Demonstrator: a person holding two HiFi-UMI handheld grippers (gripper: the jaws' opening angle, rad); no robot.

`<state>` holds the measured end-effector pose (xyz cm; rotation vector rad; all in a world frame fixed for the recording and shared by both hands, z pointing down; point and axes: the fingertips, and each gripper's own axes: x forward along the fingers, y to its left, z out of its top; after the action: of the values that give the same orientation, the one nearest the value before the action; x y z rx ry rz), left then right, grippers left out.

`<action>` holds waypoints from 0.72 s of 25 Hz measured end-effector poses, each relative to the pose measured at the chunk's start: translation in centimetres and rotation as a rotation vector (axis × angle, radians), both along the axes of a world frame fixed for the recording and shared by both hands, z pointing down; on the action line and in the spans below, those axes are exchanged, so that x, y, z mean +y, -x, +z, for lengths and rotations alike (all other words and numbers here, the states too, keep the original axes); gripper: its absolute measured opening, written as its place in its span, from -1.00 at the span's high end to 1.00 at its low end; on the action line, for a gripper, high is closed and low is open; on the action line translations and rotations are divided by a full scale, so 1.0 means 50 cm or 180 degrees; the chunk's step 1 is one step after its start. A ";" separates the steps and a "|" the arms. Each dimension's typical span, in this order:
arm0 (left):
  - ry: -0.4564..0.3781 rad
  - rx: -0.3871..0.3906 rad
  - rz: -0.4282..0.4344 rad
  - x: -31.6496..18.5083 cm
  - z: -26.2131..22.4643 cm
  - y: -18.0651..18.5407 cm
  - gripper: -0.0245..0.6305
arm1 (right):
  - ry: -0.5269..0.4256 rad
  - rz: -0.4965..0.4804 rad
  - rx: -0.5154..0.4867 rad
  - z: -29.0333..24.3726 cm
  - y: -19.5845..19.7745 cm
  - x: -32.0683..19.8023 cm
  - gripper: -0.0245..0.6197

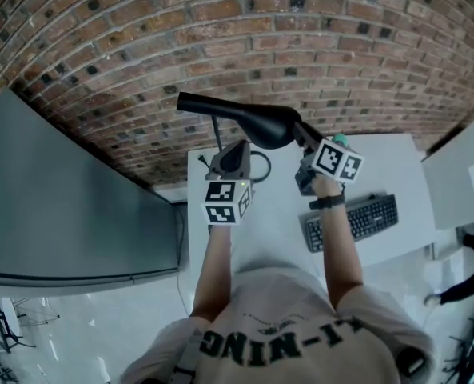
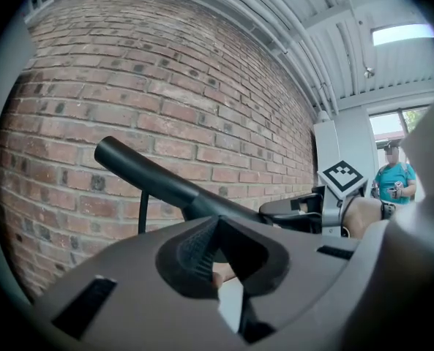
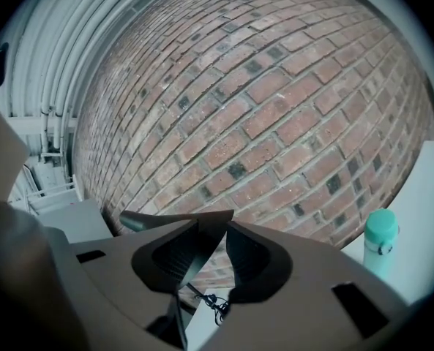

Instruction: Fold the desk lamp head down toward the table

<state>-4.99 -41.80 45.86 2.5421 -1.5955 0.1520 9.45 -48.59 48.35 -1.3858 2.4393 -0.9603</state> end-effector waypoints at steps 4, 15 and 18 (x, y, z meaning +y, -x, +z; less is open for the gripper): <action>0.0023 -0.0005 -0.0006 -0.002 0.006 0.004 0.93 | 0.0066 -0.0016 -0.0048 0.016 0.006 0.000 0.58; 0.0048 -0.0022 -0.0042 0.000 0.014 0.022 0.93 | 0.0286 -0.0017 -0.0060 0.080 0.027 0.004 0.58; 0.0061 -0.0036 -0.0064 0.002 0.017 0.031 0.93 | 0.0302 -0.0007 0.0040 0.098 0.032 0.003 0.58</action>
<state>-6.52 -41.72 46.69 2.5145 -1.6149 0.1790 7.82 -48.47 53.22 -1.4234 2.4338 -1.0843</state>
